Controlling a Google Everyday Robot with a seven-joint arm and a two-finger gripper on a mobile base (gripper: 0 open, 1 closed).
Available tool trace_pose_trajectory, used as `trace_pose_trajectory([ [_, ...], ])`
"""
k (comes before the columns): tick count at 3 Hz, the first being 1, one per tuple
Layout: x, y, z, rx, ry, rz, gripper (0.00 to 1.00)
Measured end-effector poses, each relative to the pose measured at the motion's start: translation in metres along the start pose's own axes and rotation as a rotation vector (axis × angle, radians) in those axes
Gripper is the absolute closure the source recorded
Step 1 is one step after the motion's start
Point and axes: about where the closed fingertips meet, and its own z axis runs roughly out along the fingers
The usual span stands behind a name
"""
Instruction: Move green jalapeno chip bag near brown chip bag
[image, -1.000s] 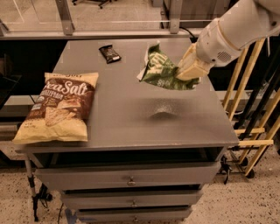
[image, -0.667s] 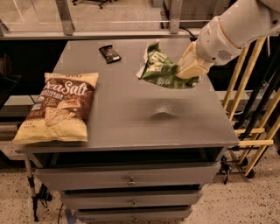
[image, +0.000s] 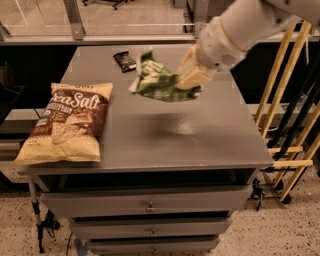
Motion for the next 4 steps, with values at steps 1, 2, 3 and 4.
trace_pose_trajectory([
  [1, -0.055, -0.003, 0.035, -0.090, -0.059, -0.146, 1.00],
  [2, -0.089, -0.005, 0.080, -0.186, -0.087, -0.250, 1.00],
  [3, -0.096, -0.015, 0.110, -0.231, -0.086, -0.284, 1.00],
  [4, -0.095, -0.027, 0.129, -0.249, -0.080, -0.288, 0.88],
])
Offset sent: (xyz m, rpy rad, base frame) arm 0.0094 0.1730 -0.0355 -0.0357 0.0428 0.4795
